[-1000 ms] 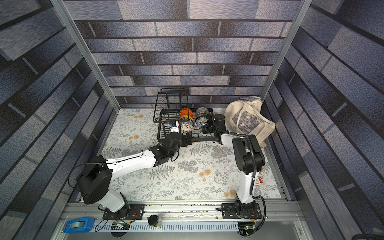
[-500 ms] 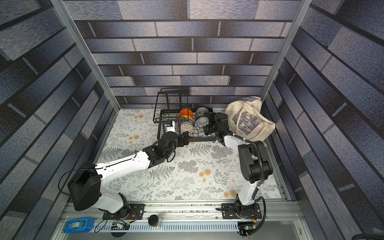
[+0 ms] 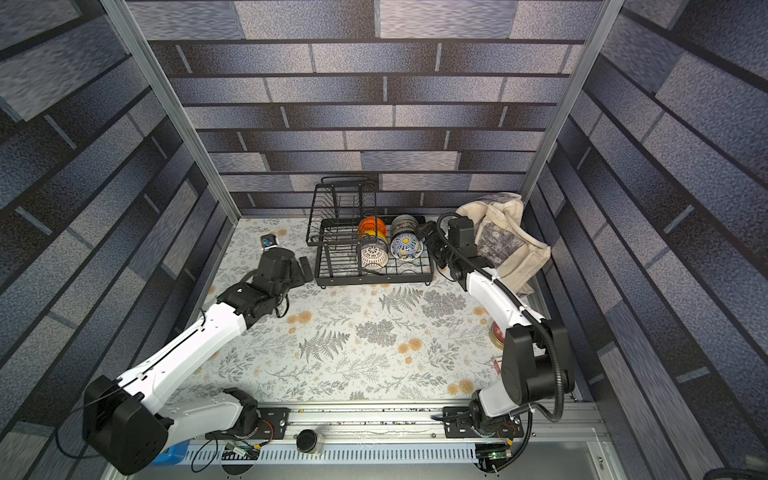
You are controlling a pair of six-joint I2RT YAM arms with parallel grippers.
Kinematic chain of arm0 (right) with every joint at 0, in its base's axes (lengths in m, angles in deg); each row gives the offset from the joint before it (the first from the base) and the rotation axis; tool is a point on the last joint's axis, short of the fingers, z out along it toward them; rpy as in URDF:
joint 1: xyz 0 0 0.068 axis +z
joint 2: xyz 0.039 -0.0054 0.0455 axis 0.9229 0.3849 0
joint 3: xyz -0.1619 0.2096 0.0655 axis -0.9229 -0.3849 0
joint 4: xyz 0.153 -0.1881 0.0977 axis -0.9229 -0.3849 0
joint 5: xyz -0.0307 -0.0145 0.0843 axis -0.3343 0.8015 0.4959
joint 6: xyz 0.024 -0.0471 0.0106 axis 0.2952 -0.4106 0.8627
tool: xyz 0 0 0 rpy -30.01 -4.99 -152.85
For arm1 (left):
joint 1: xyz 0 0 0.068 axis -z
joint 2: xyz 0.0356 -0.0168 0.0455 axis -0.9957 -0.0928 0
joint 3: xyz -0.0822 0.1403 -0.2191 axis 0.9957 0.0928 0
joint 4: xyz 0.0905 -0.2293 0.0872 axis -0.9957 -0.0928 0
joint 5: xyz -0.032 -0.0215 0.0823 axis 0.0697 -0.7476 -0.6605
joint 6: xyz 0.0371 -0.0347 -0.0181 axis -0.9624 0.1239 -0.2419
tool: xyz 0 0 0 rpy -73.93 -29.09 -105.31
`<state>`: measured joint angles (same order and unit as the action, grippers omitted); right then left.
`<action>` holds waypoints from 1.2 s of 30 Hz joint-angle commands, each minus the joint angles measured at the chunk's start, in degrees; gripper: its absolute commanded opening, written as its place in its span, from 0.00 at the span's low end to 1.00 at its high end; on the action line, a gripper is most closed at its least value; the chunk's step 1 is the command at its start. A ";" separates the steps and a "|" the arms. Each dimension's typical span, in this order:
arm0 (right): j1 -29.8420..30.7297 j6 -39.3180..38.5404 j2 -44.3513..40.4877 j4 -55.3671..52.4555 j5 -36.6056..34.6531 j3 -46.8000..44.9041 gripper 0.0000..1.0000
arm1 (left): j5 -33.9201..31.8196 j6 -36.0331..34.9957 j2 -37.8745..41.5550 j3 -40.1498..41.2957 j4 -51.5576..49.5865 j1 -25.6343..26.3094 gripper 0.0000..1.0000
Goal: Load bowls into a dish rack
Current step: Reset both arms
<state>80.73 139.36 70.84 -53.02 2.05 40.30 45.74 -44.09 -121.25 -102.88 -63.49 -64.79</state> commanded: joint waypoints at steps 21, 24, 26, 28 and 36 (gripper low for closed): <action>-0.27 -34.55 -8.74 4.35 -48.06 -16.99 1.00 | -4.19 -10.87 -11.38 25.83 44.97 -24.23 1.00; -0.25 -37.20 -6.72 6.61 -48.30 -17.97 1.00 | -0.82 -12.35 -13.94 24.19 44.71 -23.92 1.00; -0.26 -38.59 -5.49 8.90 -48.04 -18.91 1.00 | 2.62 -13.21 -15.51 22.25 42.60 -23.88 1.00; -0.23 -39.80 -4.50 11.96 -48.17 -20.32 1.00 | 2.72 -14.07 -16.55 20.23 39.73 -22.68 1.00; -0.11 -48.68 -2.04 20.16 -51.04 -24.37 1.00 | 0.56 -24.72 -12.84 29.92 58.69 -17.26 1.00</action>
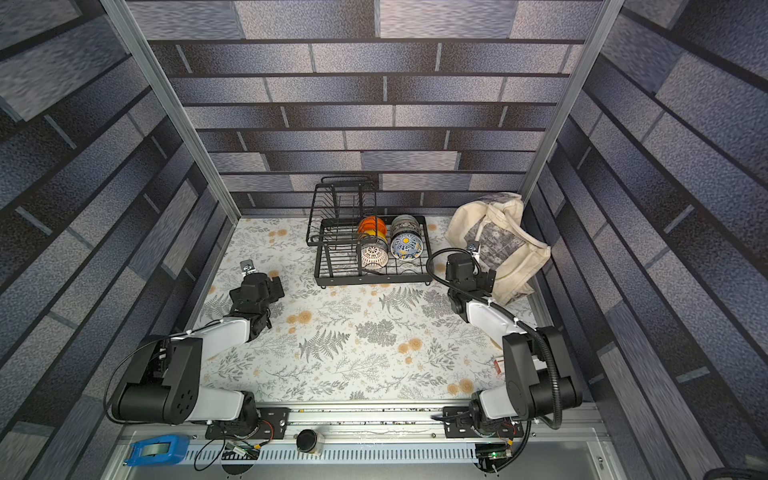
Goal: Load bowls into a dish rack
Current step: Reset both arms
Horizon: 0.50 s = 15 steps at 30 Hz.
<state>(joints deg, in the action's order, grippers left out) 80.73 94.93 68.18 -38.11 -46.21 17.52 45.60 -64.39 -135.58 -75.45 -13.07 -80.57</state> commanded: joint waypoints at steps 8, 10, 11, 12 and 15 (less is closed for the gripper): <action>-0.08 -8.02 -1.95 23.19 -1.97 -13.42 1.00 | 12.00 -2.35 -7.83 6.78 25.48 -6.52 1.00; -0.09 -8.62 -1.86 27.98 -0.73 -15.80 1.00 | 11.01 -3.13 -8.87 4.62 23.42 -5.87 1.00; -0.04 -8.75 -1.94 30.87 -0.41 -17.50 1.00 | 11.66 -2.92 -7.95 3.02 18.41 -5.88 1.00; -0.06 -8.73 -1.95 33.58 -0.36 -19.24 1.00 | 12.47 -2.94 -8.99 2.28 18.74 -6.34 1.00; -0.03 -8.24 -0.27 44.33 -1.00 -24.61 1.00 | 12.88 -3.20 -8.99 2.01 18.24 -6.20 1.00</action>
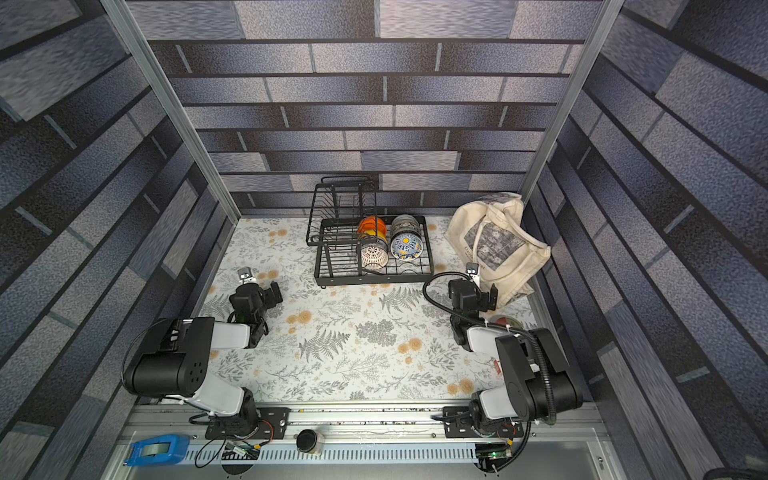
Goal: Load bowls into a dish rack
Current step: Reset both arms
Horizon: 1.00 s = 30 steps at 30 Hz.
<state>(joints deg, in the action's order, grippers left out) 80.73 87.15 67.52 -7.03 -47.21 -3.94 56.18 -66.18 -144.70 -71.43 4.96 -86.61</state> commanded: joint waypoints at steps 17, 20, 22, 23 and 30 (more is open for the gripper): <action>-7.31 2.81 5.29 7.63 19.34 0.56 1.00 | 2.87 -1.43 0.38 -1.91 -0.14 -0.25 1.00; -7.91 2.91 6.12 9.47 19.96 0.43 1.00 | 2.90 -1.43 0.38 -1.97 -0.16 -0.26 1.00; -7.90 2.82 5.61 7.60 19.82 1.00 1.00 | 2.84 -1.43 0.38 -1.91 -0.13 -0.26 1.00; -7.91 2.81 5.35 7.46 19.87 0.88 1.00 | 2.87 -1.43 0.38 -1.91 -0.22 -0.26 1.00; -7.88 2.76 5.47 7.24 19.93 1.04 1.00 | 2.87 -1.43 0.40 -1.93 -0.16 -0.26 1.00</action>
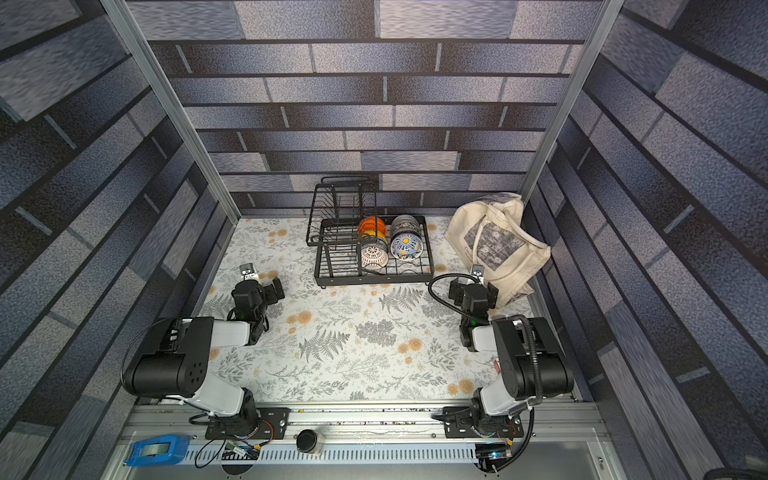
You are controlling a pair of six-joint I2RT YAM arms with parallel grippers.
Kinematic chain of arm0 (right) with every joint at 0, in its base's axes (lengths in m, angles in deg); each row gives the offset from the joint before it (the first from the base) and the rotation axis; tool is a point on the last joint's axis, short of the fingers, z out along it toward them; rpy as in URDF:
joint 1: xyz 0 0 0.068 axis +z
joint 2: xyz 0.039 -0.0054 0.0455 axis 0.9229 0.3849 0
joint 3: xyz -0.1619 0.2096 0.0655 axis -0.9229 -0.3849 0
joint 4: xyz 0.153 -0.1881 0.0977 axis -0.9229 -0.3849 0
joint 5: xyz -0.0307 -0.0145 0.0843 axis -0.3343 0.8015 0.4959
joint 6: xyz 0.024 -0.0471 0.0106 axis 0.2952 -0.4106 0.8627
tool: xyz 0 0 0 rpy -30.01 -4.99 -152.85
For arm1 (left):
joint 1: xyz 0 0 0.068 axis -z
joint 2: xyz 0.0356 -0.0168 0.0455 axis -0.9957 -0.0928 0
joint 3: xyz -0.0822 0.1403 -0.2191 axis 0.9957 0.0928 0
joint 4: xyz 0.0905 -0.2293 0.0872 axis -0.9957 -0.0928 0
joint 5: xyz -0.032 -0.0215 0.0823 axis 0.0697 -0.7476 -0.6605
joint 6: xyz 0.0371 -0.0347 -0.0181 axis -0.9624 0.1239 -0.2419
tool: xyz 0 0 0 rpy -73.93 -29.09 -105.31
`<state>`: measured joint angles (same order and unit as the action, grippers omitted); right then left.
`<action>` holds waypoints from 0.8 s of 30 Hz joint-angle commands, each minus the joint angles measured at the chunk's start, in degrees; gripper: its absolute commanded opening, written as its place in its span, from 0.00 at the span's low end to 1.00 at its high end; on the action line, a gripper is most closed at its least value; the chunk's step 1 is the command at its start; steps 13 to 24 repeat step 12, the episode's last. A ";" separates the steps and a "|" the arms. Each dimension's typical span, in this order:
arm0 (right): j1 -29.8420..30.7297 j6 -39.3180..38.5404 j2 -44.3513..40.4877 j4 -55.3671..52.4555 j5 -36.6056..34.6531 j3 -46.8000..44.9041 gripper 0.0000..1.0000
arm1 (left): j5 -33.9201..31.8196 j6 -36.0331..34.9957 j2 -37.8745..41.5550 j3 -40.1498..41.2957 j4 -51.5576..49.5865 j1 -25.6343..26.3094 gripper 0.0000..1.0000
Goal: Load bowls into a dish rack
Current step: Reset both arms
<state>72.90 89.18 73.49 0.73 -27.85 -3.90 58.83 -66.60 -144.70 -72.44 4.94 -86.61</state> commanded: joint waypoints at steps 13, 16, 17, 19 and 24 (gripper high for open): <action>-0.05 0.72 -0.58 -0.37 0.65 0.84 1.00 | 0.24 -1.01 0.38 -0.90 -0.09 -0.26 1.00; -0.05 0.72 -0.58 -0.37 0.65 0.84 1.00 | 0.24 -1.01 0.38 -0.90 -0.09 -0.26 1.00; -0.05 0.72 -0.58 -0.37 0.65 0.84 1.00 | 0.24 -1.01 0.38 -0.90 -0.09 -0.26 1.00; -0.05 0.72 -0.58 -0.37 0.65 0.84 1.00 | 0.24 -1.01 0.38 -0.90 -0.09 -0.26 1.00; -0.05 0.72 -0.58 -0.37 0.65 0.84 1.00 | 0.24 -1.01 0.38 -0.90 -0.09 -0.26 1.00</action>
